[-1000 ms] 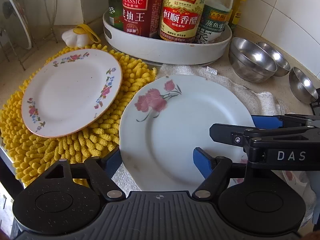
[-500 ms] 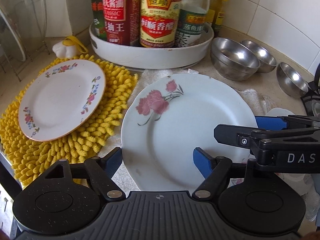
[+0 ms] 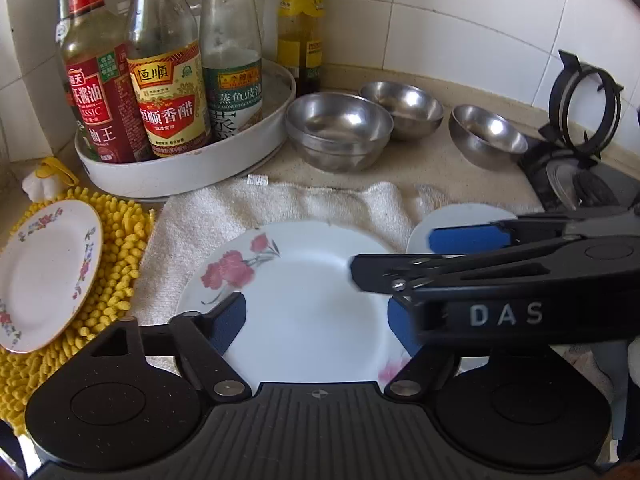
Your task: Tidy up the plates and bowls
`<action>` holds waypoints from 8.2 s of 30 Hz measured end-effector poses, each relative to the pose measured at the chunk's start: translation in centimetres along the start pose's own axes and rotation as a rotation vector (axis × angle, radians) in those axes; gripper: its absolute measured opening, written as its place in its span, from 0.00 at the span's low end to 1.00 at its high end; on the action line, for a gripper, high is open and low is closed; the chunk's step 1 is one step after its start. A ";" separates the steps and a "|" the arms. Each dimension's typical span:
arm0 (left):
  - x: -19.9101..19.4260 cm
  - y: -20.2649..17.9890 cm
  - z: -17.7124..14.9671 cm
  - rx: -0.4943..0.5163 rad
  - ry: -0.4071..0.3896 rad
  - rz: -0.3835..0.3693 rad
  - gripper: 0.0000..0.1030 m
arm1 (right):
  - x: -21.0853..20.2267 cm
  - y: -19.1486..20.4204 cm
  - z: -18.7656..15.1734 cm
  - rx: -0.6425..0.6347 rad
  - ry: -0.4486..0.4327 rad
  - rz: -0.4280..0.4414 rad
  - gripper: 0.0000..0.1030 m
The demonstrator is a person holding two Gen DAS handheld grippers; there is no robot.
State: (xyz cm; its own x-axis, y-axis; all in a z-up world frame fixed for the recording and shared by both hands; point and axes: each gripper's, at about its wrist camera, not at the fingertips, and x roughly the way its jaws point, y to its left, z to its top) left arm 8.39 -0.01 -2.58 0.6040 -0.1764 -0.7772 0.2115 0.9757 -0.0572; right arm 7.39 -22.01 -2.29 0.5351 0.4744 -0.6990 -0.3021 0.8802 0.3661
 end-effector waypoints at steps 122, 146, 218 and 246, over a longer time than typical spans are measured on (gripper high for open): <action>0.6 3.9 -0.5 -0.104 0.075 0.031 0.78 | -1.2 0.0 0.3 -0.074 0.063 0.077 0.73; 3.1 -3.2 0.8 0.073 0.116 -0.080 0.78 | -5.3 -6.1 -2.0 0.077 0.012 -0.062 0.73; -1.0 17.4 -0.8 -0.183 0.123 0.253 0.82 | 12.4 18.0 6.5 -0.408 0.129 0.167 0.73; 0.7 25.4 -0.7 -0.311 0.159 0.238 0.90 | 19.2 21.4 8.9 -0.368 0.225 0.195 0.72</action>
State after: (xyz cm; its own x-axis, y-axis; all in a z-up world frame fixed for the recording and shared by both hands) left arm 13.62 24.74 -5.05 0.4768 0.0569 -0.8772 -0.1763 0.9838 -0.0320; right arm 18.21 6.06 -2.40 0.2683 0.5796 -0.7695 -0.6614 0.6916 0.2903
